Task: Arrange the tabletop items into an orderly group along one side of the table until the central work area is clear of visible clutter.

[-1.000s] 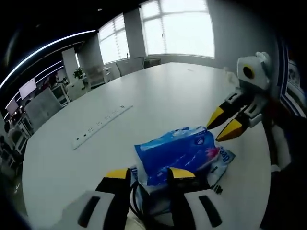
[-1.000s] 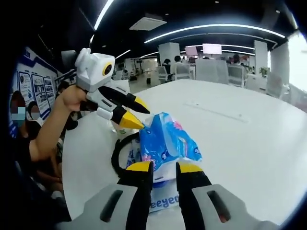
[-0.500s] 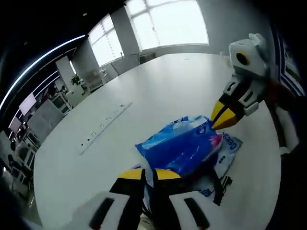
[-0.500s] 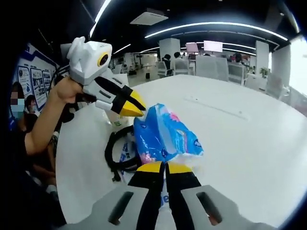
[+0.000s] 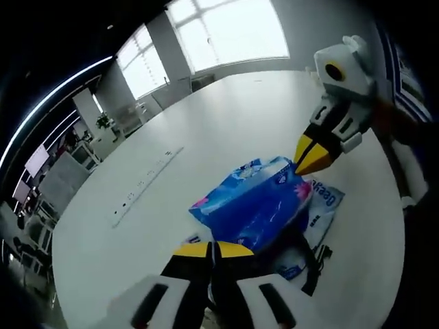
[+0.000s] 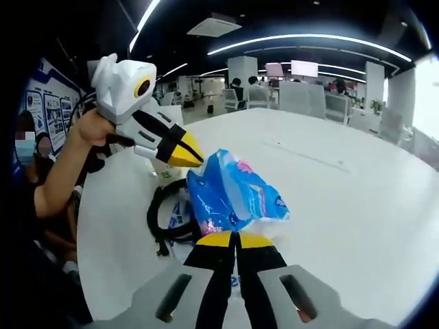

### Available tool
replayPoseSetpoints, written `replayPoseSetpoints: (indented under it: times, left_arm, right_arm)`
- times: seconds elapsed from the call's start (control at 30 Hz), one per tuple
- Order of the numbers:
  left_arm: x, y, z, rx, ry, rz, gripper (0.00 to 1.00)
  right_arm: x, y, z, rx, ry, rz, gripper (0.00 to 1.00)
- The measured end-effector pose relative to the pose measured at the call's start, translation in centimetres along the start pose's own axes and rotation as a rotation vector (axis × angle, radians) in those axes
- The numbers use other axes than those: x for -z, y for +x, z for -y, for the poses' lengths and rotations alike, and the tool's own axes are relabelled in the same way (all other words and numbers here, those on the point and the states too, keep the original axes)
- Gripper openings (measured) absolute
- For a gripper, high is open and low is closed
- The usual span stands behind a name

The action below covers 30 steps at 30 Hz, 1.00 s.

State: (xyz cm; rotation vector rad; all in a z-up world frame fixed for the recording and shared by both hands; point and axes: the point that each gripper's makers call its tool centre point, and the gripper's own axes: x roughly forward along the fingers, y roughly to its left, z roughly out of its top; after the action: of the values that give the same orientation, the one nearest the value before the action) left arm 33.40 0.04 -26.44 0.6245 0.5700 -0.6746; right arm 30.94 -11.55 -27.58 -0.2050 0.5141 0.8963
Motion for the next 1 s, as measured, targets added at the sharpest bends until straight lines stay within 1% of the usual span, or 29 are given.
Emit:
replayPoseSetpoints:
  times: [0.13, 0.23, 0.33, 0.43, 0.47, 0.63, 0.83, 1.0]
  left_arm:
    - [-0.2, -0.5, 0.1, -0.014, 0.033, 0.000, 0.00]
    - [-0.3, -0.9, 0.2, -0.014, 0.039, 0.009, 0.00]
    - [-0.6, -1.6, 0.2, -0.023, 0.040, 0.026, 0.00]
    - [-0.8, -2.5, 0.7, -0.032, 0.041, 0.046, 0.00]
    - [-1.1, -2.7, 0.4, -0.038, 0.040, 0.054, 0.00]
    - [-1.8, -3.6, 0.3, -0.055, 0.052, 0.073, 0.00]
    - [-2.4, -4.1, 0.5, -0.060, 0.055, 0.092, 0.00]
    - [-3.1, -4.6, 0.9, -0.068, 0.066, 0.110, 0.00]
  right_arm:
    - [-0.2, -0.3, -0.1, 0.004, -0.006, 0.012, 0.00]
    - [-0.5, -0.6, 0.1, 0.009, -0.016, 0.022, 0.00]
    - [-1.2, -1.1, 0.3, 0.007, -0.010, 0.054, 0.00]
    - [-1.9, -1.5, 0.6, 0.014, -0.016, 0.076, 0.00]
    - [-2.1, -1.6, 0.7, 0.017, -0.018, 0.084, 0.00]
    - [-3.2, -2.3, 0.7, 0.032, -0.044, 0.111, 0.00]
    - [-3.8, -2.8, 0.8, 0.044, -0.073, 0.120, 0.00]
    - [-4.5, -3.3, 1.5, 0.049, -0.095, 0.125, 0.00]
